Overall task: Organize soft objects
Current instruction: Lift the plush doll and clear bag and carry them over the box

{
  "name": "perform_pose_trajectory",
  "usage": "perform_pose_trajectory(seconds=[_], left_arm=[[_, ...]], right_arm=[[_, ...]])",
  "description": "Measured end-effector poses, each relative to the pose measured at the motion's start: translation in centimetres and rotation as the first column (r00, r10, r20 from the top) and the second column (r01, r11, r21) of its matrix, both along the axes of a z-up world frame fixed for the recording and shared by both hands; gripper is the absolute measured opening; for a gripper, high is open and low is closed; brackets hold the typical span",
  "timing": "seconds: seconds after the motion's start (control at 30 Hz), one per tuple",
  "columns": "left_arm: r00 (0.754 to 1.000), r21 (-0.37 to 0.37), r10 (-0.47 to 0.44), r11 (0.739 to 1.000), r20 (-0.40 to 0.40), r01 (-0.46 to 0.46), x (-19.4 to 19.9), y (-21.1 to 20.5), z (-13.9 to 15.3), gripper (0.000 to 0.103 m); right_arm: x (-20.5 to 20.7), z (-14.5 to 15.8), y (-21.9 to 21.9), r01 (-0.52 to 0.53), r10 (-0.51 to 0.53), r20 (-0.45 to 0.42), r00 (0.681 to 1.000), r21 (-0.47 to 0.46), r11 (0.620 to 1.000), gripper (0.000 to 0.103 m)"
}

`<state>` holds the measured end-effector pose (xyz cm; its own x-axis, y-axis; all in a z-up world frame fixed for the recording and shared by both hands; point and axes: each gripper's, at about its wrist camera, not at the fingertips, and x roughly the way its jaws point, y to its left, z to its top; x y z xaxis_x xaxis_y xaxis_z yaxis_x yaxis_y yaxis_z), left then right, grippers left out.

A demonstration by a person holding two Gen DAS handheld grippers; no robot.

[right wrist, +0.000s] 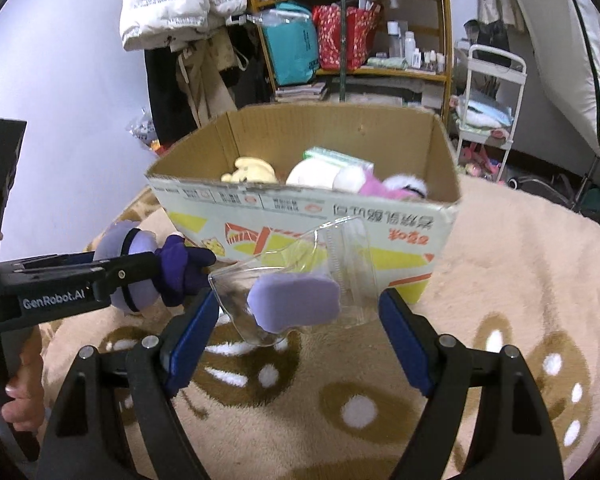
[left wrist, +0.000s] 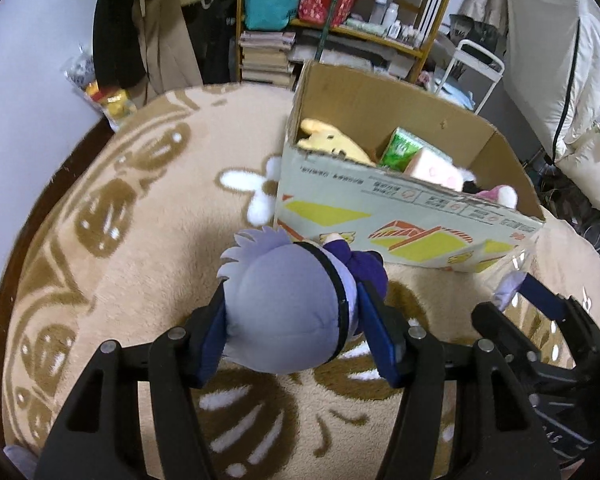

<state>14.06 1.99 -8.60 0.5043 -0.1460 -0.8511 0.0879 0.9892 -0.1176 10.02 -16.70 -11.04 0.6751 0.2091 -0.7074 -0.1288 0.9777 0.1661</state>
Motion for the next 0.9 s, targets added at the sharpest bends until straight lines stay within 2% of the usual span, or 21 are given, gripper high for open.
perform_pose_trajectory(seconds=[0.17, 0.33, 0.57, 0.9], left_arm=[[0.996, 0.028, 0.000, 1.000, 0.091, -0.003, -1.5, -0.3, 1.9, 0.060], [0.978, 0.050, 0.005, 0.999, 0.208, -0.016, -3.2, -0.6, 4.1, 0.060], [0.927, 0.078, 0.010, 0.996, 0.375, -0.042, -4.8, -1.4, 6.8, 0.060], [0.864, 0.084, 0.026, 0.993, 0.502, -0.079, -5.5, -1.7, 8.7, 0.060]], right_arm=[[-1.4, 1.9, -0.5, 0.010, -0.011, 0.044, 0.999, 0.009, 1.000, 0.086], [-2.8, 3.6, -1.2, 0.029, -0.032, 0.088, 0.996, 0.029, 0.999, 0.086], [-3.8, 5.9, -2.5, 0.054, -0.062, 0.157, 0.986, 0.053, 0.997, 0.086], [-3.0, 7.7, -4.8, 0.086, -0.106, 0.223, 0.969, 0.094, 0.992, 0.086]])
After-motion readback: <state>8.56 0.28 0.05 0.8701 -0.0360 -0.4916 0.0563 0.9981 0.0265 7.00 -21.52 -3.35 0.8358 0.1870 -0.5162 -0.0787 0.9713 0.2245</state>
